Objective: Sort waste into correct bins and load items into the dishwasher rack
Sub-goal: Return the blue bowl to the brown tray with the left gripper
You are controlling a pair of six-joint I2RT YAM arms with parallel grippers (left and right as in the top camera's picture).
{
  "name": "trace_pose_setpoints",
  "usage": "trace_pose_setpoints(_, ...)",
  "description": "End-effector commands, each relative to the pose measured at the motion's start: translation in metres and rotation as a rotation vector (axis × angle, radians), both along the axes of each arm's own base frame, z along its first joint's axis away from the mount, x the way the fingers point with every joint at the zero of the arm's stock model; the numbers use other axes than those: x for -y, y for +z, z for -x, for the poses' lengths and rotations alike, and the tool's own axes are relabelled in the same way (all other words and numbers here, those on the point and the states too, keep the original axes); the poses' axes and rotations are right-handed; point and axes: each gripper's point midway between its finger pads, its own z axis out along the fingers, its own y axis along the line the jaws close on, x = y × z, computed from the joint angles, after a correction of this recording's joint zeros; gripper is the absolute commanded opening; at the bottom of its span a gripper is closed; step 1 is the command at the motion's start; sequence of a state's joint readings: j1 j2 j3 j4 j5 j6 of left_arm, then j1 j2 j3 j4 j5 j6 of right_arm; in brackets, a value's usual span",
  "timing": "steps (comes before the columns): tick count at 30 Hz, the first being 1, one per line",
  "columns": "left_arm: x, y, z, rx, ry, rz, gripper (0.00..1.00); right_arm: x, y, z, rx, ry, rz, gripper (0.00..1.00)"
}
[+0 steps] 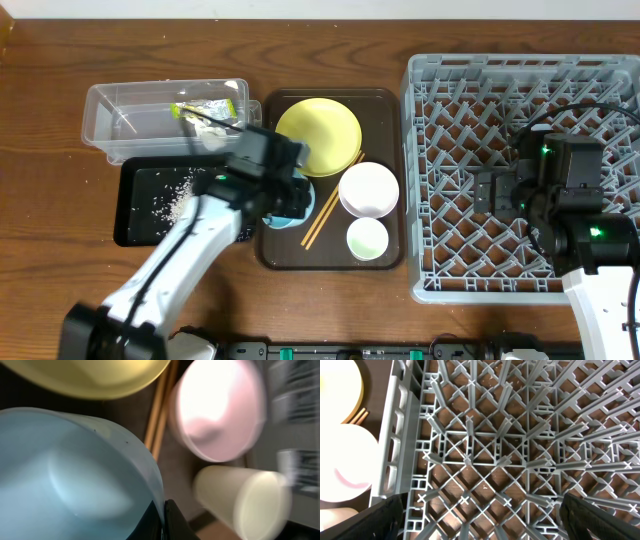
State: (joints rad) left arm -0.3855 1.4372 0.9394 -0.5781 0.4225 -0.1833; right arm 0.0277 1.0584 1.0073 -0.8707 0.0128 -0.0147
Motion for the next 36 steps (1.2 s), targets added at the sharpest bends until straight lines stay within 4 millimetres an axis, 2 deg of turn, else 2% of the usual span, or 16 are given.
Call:
trace_pose_setpoints(1, -0.009, -0.024, -0.008, 0.017, 0.014, -0.172, 0.07, -0.001, 0.008, -0.003, 0.02, 0.003, 0.004, 0.99)
trace_pose_setpoints(3, -0.005, -0.035, -0.005, -0.007, -0.005, -0.185, 0.08, -0.001, 0.008, -0.003, 0.019, 0.003, 0.004, 0.99)
trace_pose_setpoints(6, -0.003, -0.04, -0.007, -0.011, -0.007, -0.186, 0.13, -0.001, 0.008, -0.003, 0.019, 0.003, 0.004, 0.99)
trace_pose_setpoints(7, -0.003, -0.039, -0.007, -0.009, -0.006, -0.185, 0.17, -0.001, 0.008, -0.003, 0.019, 0.003, 0.004, 0.99)
trace_pose_setpoints(9, -0.002, -0.036, -0.009, 0.002, -0.006, -0.179, 0.38, -0.001, 0.008, -0.003, 0.019, 0.003, 0.004, 0.99)
trace_pose_setpoints(12, 0.002, -0.024, -0.008, 0.024, -0.018, -0.149, 0.51, -0.001, 0.008, -0.003, 0.019, 0.003, 0.004, 0.99)
trace_pose_setpoints(18, 0.026, 0.023, -0.002, 0.089, -0.074, 0.032, 0.53, -0.001, 0.008, -0.003, 0.019, 0.003, 0.004, 0.99)
trace_pose_setpoints(20, 0.032, 0.032, 0.002, 0.103, -0.095, 0.067, 0.53, -0.001, 0.008, -0.003, 0.019, 0.002, 0.004, 0.99)
trace_pose_setpoints(22, 0.036, 0.033, 0.006, 0.108, -0.111, 0.068, 0.53, -0.001, 0.008, -0.003, 0.019, 0.003, 0.004, 0.99)
trace_pose_setpoints(27, 0.053, 0.021, 0.02, 0.071, -0.174, 0.052, 0.53, -0.001, 0.008, -0.003, 0.018, 0.003, 0.004, 0.99)
trace_pose_setpoints(34, 0.071, -0.023, 0.049, -0.068, -0.265, -0.02, 0.52, -0.001, 0.008, -0.003, 0.018, 0.003, 0.004, 0.99)
trace_pose_setpoints(36, 0.073, -0.035, 0.053, -0.101, -0.276, -0.038, 0.47, -0.001, 0.008, -0.003, 0.018, 0.003, 0.004, 0.99)
